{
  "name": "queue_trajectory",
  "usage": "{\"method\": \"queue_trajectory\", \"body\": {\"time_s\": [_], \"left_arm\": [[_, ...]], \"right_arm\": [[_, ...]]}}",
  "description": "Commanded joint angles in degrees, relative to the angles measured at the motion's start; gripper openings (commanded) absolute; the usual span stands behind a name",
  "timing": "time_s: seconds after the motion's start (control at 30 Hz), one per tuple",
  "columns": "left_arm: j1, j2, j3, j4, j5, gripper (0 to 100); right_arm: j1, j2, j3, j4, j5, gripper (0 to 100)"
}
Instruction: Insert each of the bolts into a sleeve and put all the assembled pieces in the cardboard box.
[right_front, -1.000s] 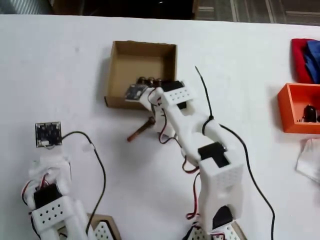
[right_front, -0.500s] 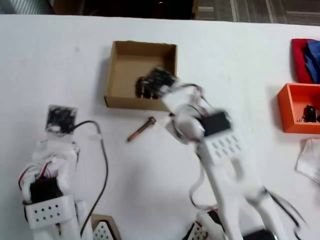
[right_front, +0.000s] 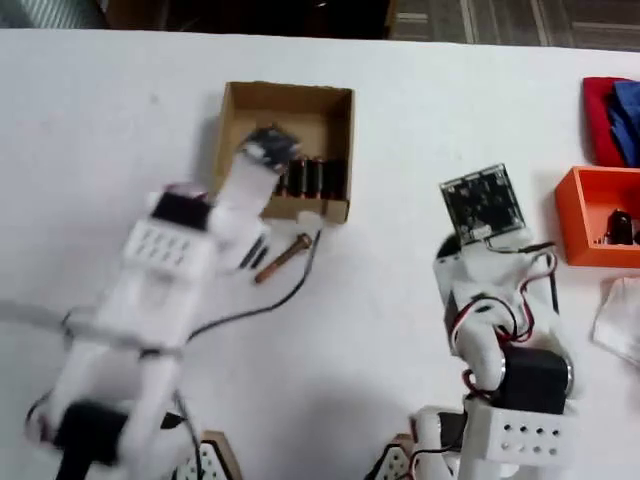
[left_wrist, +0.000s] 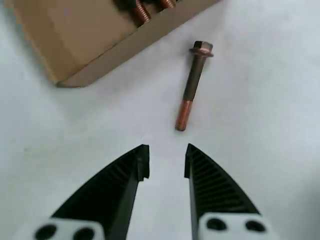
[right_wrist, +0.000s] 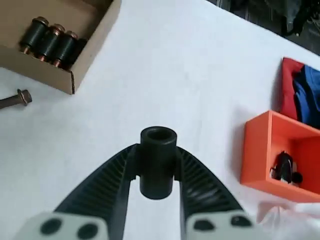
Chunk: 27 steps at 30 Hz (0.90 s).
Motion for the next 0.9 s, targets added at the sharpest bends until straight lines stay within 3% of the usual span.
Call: {"method": "queue_trajectory", "body": {"time_s": [0.0,0.43,0.73,0.87], "left_arm": [[2.11,11.78,-10.86,0.44,0.7,14],[2.29,39.74,-28.97,0.88,2.2,14],[2.37,43.96,-33.89,1.23,2.29,14],[2.37,43.87,-36.88,6.86,2.55,14]], "right_arm": [[3.21,-2.07,0.44,2.15,-0.35,2.3],[4.44,-3.91,0.7,6.81,3.25,2.3],[4.35,-3.47,0.7,6.55,3.34,2.3],[4.35,-3.47,0.7,6.55,3.52,2.3]]}}
